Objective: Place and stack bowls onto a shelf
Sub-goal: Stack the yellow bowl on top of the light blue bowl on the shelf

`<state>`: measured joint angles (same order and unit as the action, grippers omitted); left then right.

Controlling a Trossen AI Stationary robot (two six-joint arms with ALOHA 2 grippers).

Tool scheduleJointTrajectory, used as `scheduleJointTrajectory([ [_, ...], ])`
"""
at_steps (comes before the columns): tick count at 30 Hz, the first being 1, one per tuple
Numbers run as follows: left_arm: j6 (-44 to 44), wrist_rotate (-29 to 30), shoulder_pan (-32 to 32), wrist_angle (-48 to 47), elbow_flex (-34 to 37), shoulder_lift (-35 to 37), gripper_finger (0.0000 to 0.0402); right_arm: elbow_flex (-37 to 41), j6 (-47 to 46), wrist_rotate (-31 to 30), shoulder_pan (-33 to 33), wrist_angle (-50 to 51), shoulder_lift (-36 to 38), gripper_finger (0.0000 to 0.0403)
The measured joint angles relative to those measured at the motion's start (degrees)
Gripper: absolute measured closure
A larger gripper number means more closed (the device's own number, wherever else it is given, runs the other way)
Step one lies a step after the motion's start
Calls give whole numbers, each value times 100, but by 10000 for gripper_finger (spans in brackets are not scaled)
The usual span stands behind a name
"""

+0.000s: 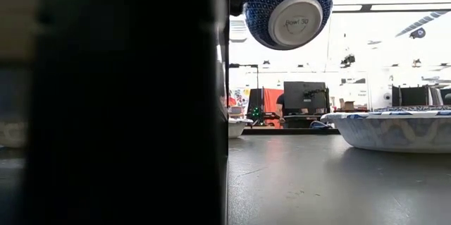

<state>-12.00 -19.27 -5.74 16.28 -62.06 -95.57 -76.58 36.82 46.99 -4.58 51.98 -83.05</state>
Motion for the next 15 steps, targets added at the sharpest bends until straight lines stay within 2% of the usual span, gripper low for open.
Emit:
scheduleJointTrajectory([
  [5,164,-272,-9,3,0,-2,375,-4,203,14,21,-80,0,389],
  [10,238,-333,-10,-28,7,-2,379,-4,143,-29,76,-227,0,387],
  [15,313,-358,-5,-150,31,-2,385,-6,-611,-100,92,-519,17,345],
])
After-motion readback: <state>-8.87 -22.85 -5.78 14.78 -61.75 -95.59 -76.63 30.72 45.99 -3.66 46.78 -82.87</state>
